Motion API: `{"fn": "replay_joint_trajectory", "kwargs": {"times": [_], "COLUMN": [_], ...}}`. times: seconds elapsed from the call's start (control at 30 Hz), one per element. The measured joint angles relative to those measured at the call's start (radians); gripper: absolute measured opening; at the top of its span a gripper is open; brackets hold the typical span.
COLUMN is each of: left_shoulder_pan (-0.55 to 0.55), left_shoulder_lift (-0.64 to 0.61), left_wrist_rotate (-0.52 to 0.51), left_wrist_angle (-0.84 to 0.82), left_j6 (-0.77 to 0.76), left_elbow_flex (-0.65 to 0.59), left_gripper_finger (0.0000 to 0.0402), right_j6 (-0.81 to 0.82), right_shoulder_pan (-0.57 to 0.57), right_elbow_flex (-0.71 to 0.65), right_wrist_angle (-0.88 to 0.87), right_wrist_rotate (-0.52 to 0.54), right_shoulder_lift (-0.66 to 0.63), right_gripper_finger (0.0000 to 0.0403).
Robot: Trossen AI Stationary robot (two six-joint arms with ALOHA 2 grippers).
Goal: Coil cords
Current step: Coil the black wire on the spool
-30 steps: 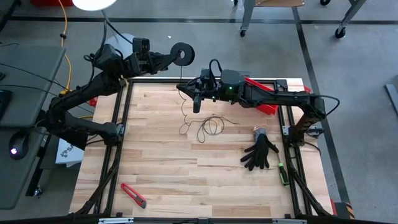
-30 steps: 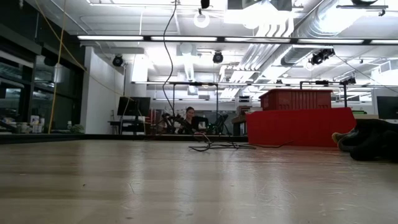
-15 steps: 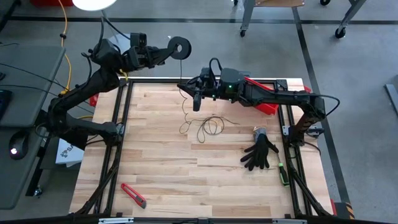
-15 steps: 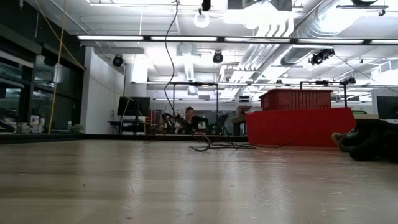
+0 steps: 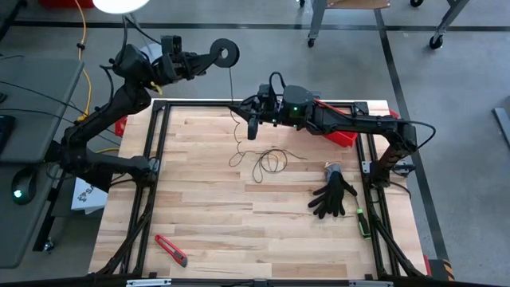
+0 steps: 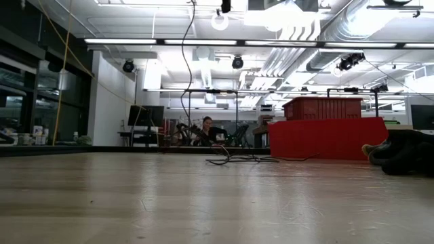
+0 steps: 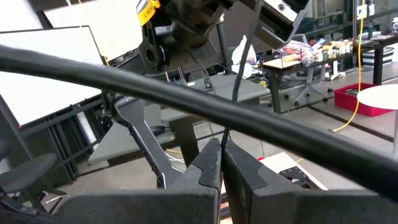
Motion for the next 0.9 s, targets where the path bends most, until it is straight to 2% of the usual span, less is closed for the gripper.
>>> {"fn": "replay_joint_trajectory", "kwargs": {"times": [0.43, 0.57, 0.9], "left_shoulder_pan": [0.087, 0.089, 0.068], "left_shoulder_lift": [-0.047, -0.053, -0.044], "left_wrist_rotate": [0.054, 0.111, 0.083], "left_wrist_angle": [-0.023, -0.03, -0.051], "left_j6": [0.018, 0.039, 0.04], "left_elbow_flex": [0.0, 0.0, 0.0], "left_gripper_finger": [0.0, 0.0, 0.0], "right_j6": [-0.009, -0.009, -0.009], "right_shoulder_pan": [-0.001, -0.006, -0.01], "right_elbow_flex": [0.001, 0.001, 0.0], "right_wrist_angle": [-0.001, -0.009, -0.009], "right_wrist_rotate": [0.022, 0.02, -0.002], "right_shoulder_lift": [0.0, 0.0, 0.0], "right_gripper_finger": [0.0, 0.0, 0.0]}}
